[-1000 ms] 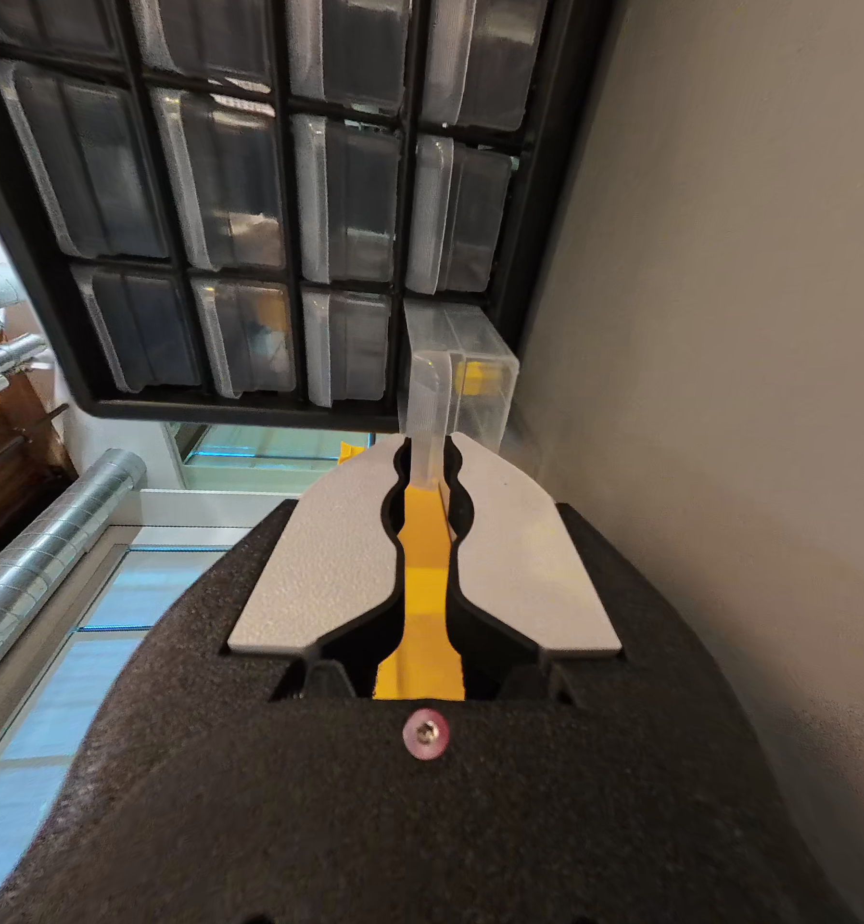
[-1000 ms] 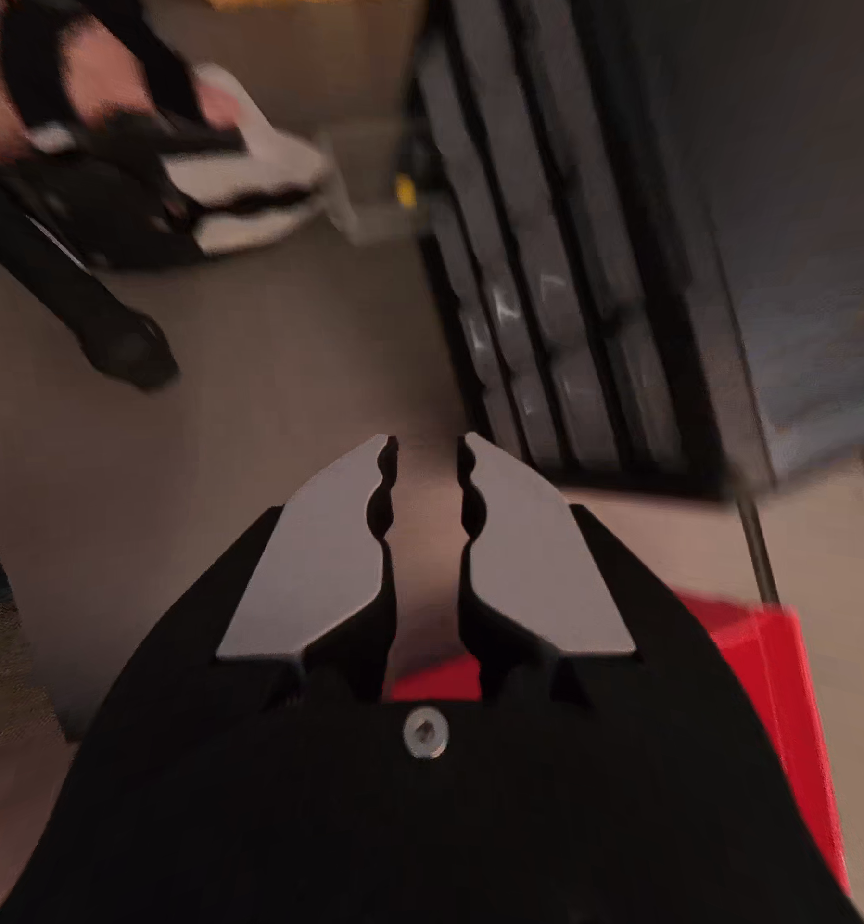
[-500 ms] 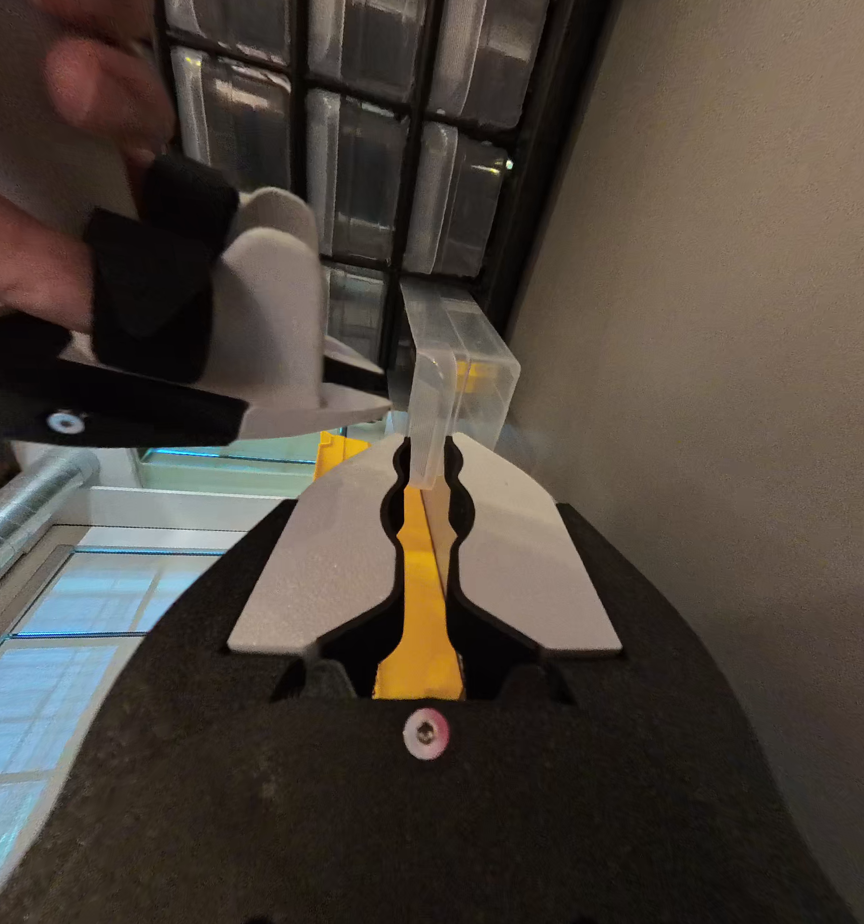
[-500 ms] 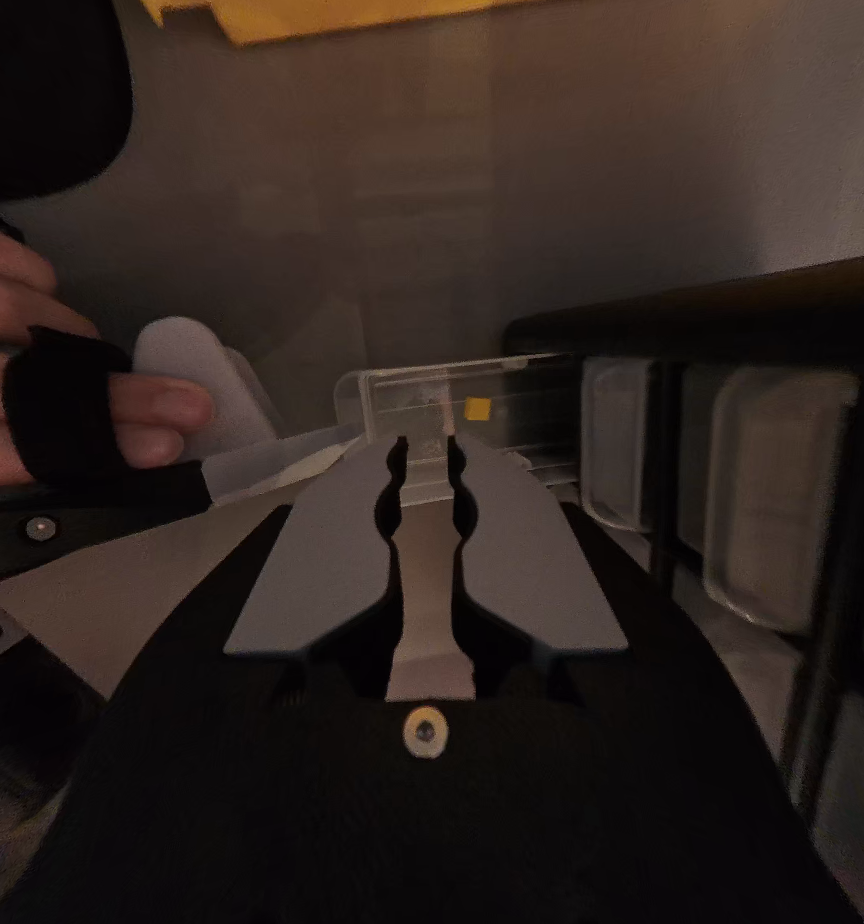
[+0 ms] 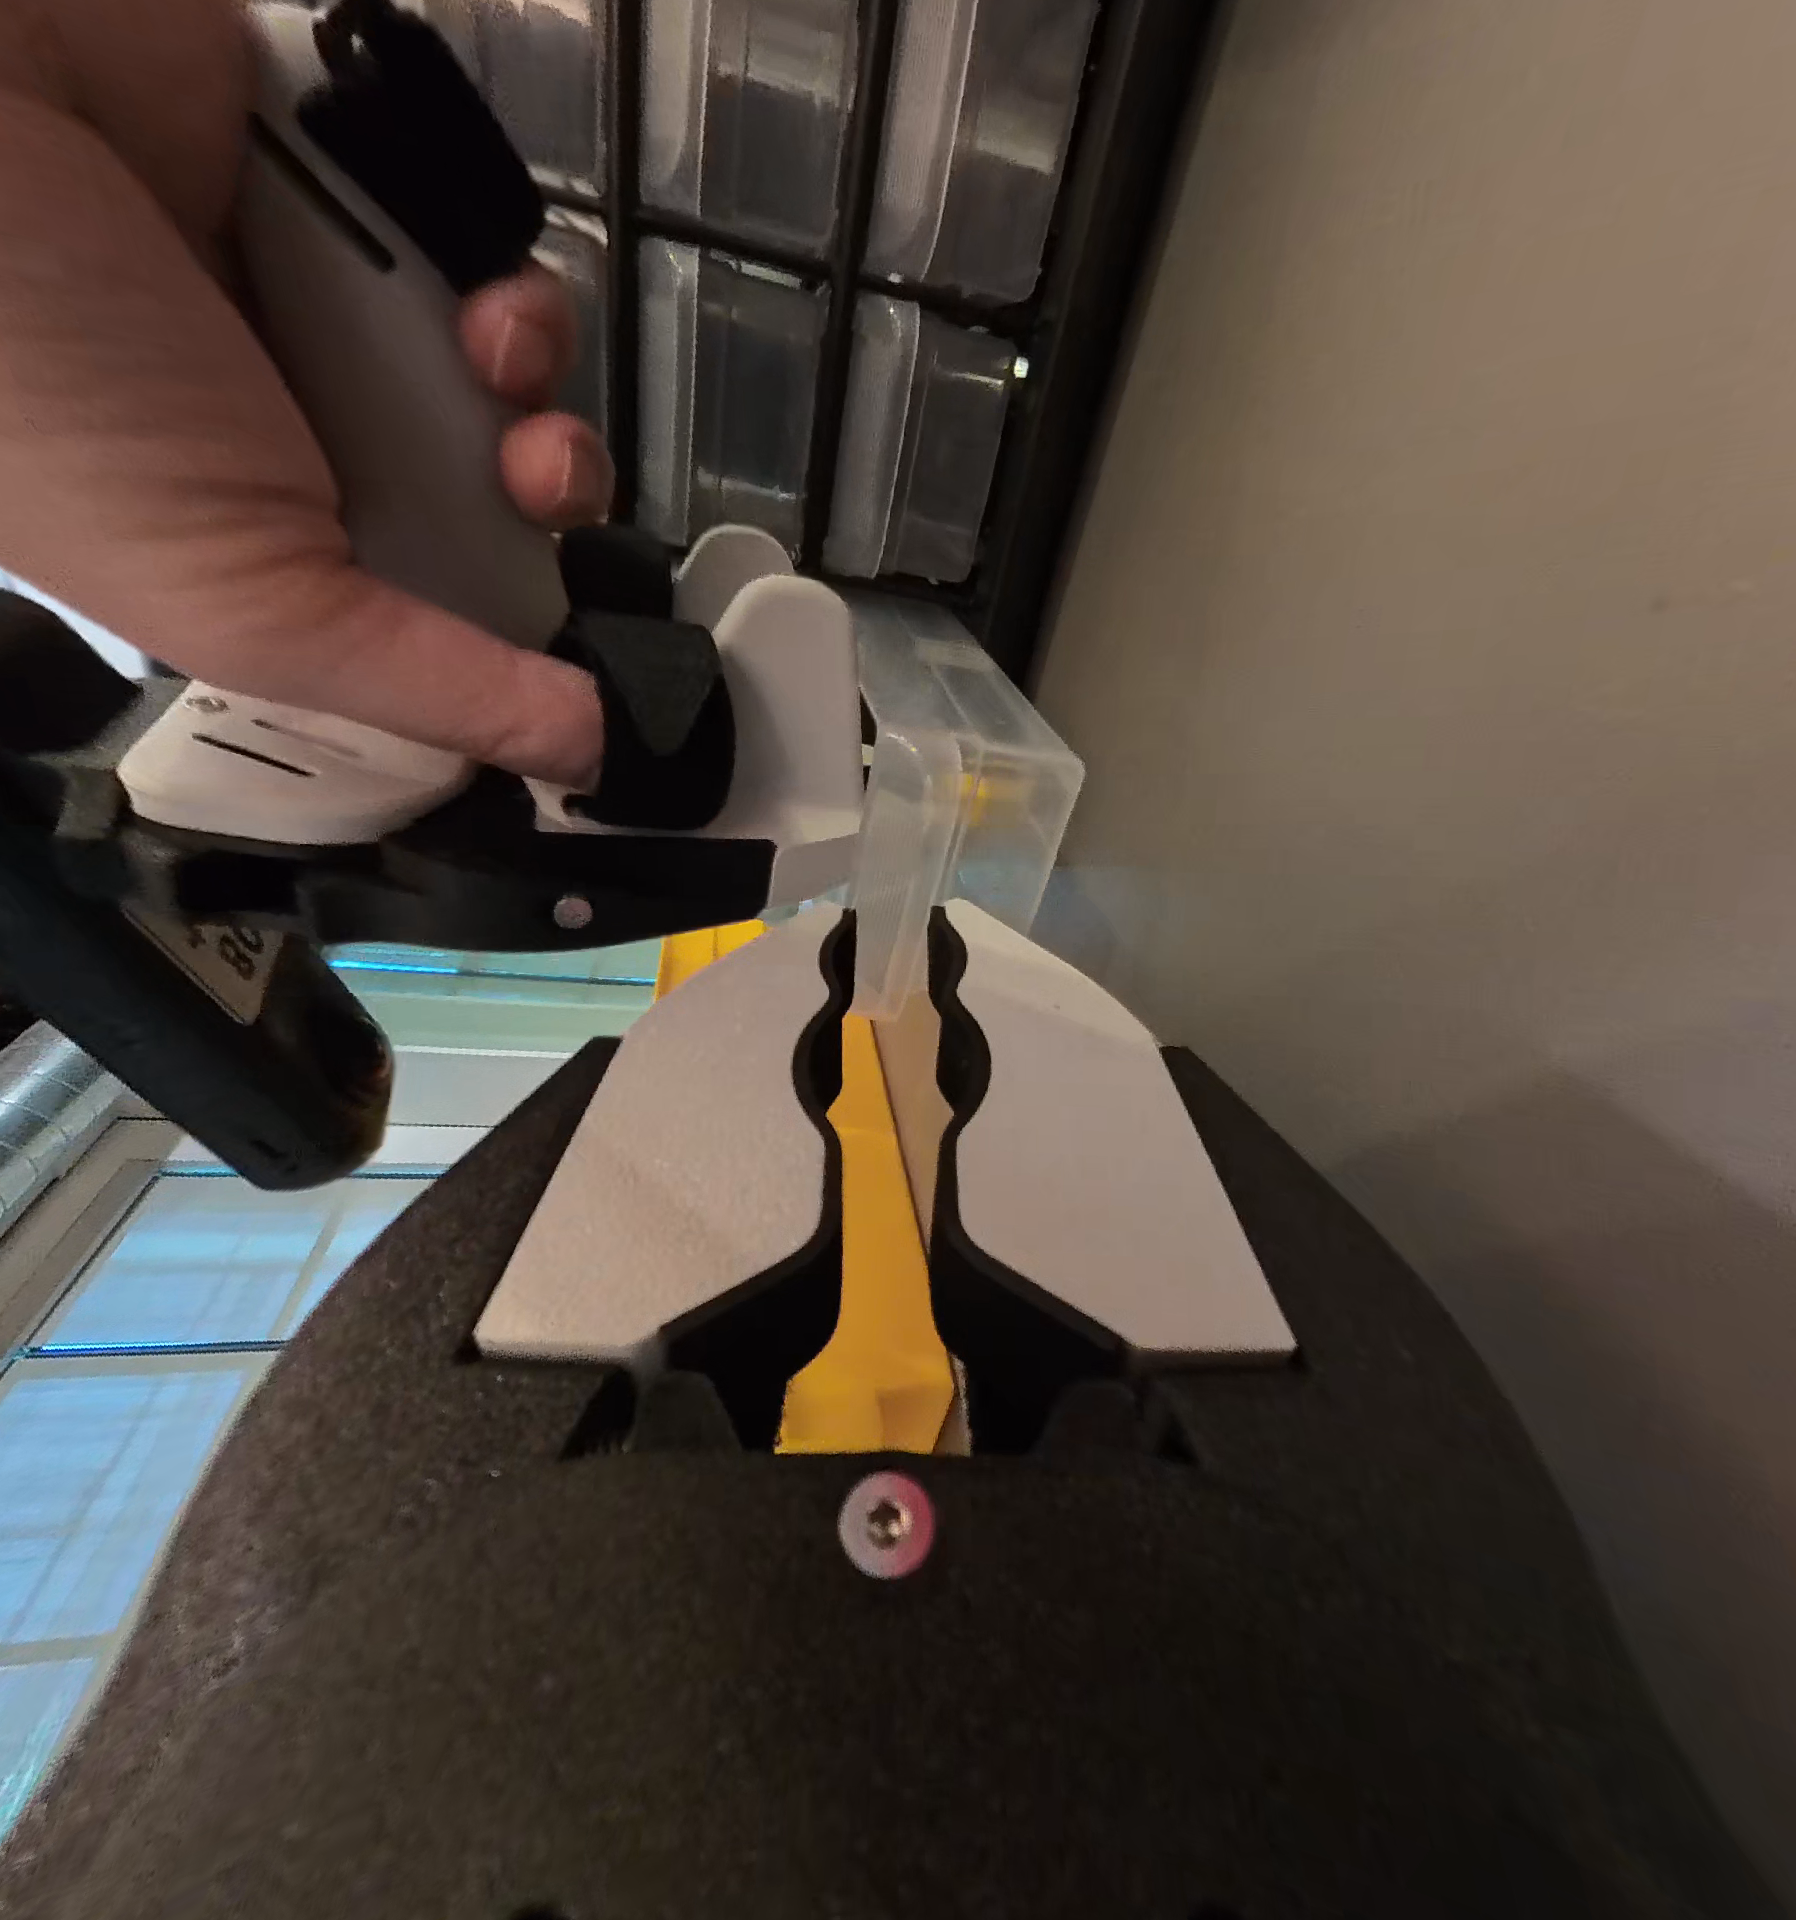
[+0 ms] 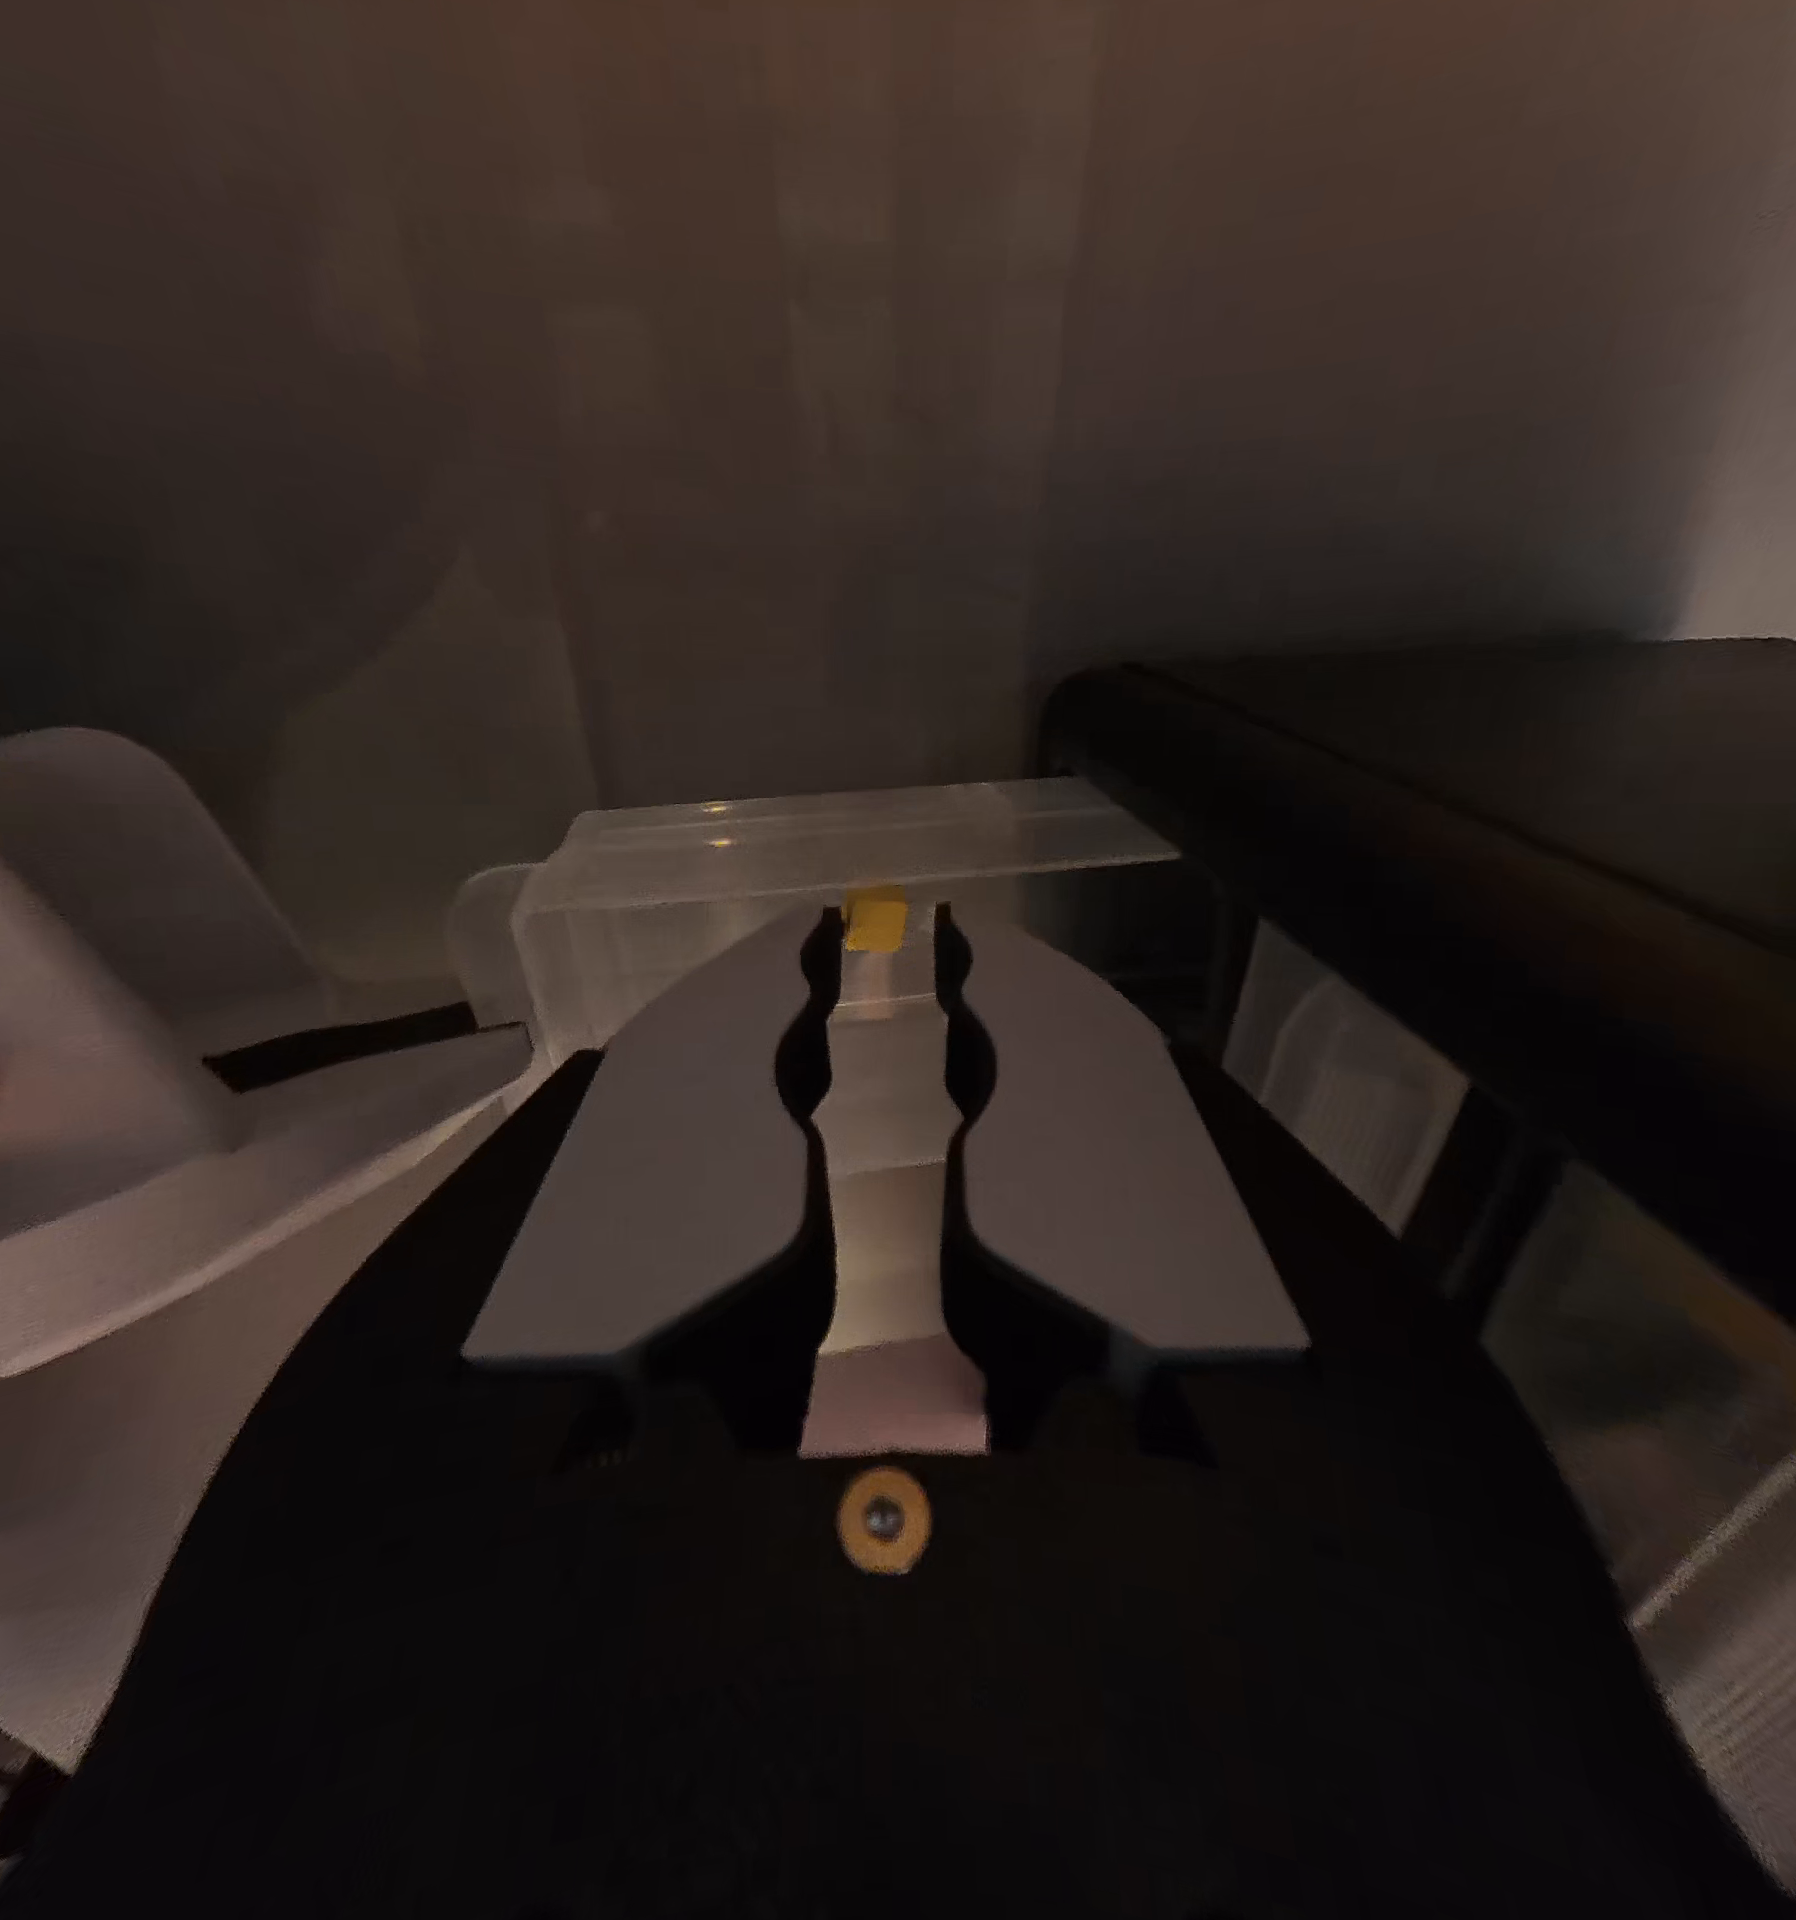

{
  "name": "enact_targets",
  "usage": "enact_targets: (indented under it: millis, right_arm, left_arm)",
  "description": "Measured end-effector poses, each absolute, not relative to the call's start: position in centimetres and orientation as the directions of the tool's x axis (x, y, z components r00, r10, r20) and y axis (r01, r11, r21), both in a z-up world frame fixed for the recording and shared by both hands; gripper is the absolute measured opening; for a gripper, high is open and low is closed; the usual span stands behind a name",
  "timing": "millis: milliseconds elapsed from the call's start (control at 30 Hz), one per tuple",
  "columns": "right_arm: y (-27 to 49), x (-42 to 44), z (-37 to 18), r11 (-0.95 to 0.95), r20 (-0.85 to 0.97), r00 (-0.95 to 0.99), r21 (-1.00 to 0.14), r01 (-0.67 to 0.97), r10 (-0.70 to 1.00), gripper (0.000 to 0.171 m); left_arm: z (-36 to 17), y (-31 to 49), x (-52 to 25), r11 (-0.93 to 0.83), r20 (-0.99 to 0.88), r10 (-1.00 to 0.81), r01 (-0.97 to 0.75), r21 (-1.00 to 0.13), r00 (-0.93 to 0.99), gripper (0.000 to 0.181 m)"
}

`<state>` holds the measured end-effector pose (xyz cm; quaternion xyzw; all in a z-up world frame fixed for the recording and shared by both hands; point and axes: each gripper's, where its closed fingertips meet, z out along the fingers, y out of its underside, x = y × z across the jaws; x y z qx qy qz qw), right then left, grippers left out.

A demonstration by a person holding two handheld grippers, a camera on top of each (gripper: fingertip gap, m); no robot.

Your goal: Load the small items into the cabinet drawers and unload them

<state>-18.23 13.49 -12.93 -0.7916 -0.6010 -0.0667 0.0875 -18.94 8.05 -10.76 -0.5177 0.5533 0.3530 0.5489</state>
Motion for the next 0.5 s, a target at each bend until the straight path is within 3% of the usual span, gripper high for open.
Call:
enact_targets:
  millis: [267, 500]
  right_arm:
    - [12.93, -17.8, -13.82, -0.245, 0.129, 0.233, 0.085, 0.966, 0.964, 0.018]
    - [13.14, -17.99, -13.88, -0.217, 0.128, 0.199, 0.146, 0.965, 0.972, 0.012]
  left_arm:
    - [-10.9, 7.98, -18.88, 0.218, -0.968, -0.204, -0.957, -0.19, 0.146, 0.013]
    - [-10.87, 8.0, -18.93, 0.215, -0.967, -0.205, -0.957, -0.193, 0.148, 0.013]
